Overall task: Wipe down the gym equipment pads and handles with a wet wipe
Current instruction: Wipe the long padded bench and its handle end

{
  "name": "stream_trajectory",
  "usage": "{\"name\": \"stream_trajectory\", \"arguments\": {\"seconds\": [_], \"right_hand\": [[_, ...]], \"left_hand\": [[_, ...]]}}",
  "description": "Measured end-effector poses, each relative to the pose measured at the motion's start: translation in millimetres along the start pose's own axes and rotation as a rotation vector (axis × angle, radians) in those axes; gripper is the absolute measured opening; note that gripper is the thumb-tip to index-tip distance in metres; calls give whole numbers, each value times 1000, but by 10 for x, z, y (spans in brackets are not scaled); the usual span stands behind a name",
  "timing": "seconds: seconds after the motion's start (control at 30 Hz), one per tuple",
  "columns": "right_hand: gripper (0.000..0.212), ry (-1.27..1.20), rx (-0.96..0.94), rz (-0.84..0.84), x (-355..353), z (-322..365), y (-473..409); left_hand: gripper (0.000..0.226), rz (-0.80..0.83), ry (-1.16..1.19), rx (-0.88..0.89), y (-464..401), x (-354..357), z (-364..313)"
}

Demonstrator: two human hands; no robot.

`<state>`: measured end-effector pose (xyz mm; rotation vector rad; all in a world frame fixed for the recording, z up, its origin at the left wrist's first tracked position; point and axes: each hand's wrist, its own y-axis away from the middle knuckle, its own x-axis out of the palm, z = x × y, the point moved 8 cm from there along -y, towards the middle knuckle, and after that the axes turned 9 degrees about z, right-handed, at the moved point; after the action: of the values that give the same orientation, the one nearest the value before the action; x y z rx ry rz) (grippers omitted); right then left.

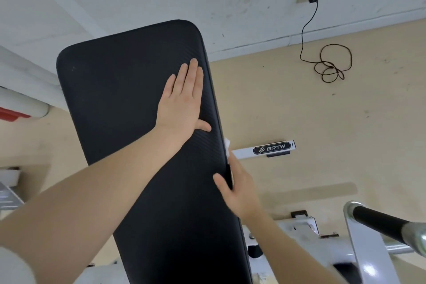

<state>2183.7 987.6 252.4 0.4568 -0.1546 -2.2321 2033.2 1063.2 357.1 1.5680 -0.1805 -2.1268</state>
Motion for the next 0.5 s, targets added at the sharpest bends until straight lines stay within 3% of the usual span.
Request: {"name": "stream_trajectory", "arguments": {"seconds": [0.17,0.37,0.5], "right_hand": [[68,-91,6,21,1,64,-51],[62,-127,-70,-73,-297,622,-678],[63,-44,-72,-60,-260,428,-550]], "left_hand": [[124,-21,4,-46,59,-33,-19],[85,-145,134,-47,384,131,-123],[78,-255,189,62,665,280,-366]]}}
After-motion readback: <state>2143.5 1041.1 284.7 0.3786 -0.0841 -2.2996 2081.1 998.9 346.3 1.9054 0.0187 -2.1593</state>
